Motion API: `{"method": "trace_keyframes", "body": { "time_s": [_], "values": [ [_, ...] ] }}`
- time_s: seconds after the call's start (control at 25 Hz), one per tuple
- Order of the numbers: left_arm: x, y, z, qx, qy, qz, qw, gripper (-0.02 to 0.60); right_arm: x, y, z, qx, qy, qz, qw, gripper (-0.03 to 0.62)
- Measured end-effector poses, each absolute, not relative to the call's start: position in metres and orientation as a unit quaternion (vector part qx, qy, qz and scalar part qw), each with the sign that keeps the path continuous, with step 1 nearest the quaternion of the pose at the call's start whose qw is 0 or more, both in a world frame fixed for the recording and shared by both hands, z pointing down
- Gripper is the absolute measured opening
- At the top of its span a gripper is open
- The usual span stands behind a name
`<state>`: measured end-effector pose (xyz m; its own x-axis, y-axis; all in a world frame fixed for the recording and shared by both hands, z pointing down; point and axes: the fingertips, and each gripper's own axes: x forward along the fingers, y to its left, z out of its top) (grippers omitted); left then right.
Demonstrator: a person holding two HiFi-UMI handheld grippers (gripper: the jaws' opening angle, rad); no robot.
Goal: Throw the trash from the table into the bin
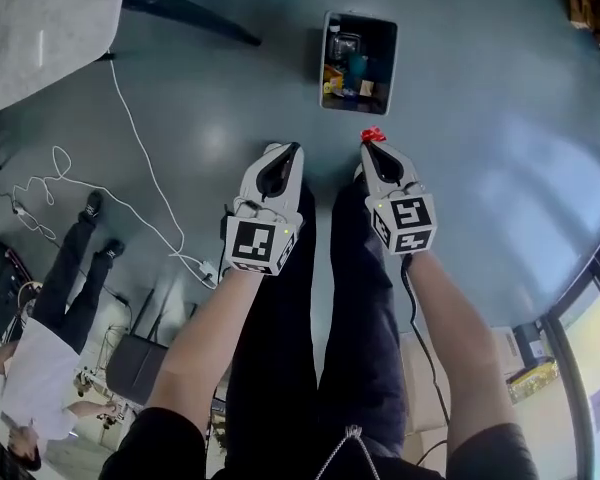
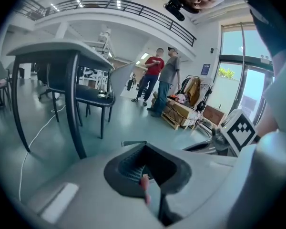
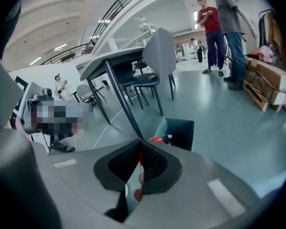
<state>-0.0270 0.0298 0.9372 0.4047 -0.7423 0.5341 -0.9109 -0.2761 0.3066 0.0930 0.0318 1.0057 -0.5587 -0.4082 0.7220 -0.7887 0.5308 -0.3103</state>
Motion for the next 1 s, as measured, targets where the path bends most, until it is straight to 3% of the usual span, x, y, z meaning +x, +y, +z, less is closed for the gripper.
{"method": "trace_keyframes", "body": {
  "time_s": [0.48, 0.8, 0.92, 1.0],
  "values": [
    [-0.044, 0.047, 0.977, 0.755, -0.548, 0.123, 0.338, 0.0, 0.128, -0.004, 1.207, 0.36, -0.739, 0.347, 0.451, 0.029],
    [-0.061, 0.055, 0.966, 0.74, -0.571, 0.117, 0.335, 0.0, 0.109, -0.004, 1.228, 0.327, -0.734, 0.361, 0.474, 0.035],
    [-0.06, 0.054, 0.967, 0.741, -0.571, 0.118, 0.333, 0.0, 0.115, -0.003, 1.23, 0.335, -0.731, 0.369, 0.466, 0.12],
    [-0.06, 0.053, 0.964, 0.741, -0.573, 0.119, 0.33, 0.0, 0.12, -0.004, 1.224, 0.344, -0.732, 0.364, 0.462, 0.121]
  ]
}}
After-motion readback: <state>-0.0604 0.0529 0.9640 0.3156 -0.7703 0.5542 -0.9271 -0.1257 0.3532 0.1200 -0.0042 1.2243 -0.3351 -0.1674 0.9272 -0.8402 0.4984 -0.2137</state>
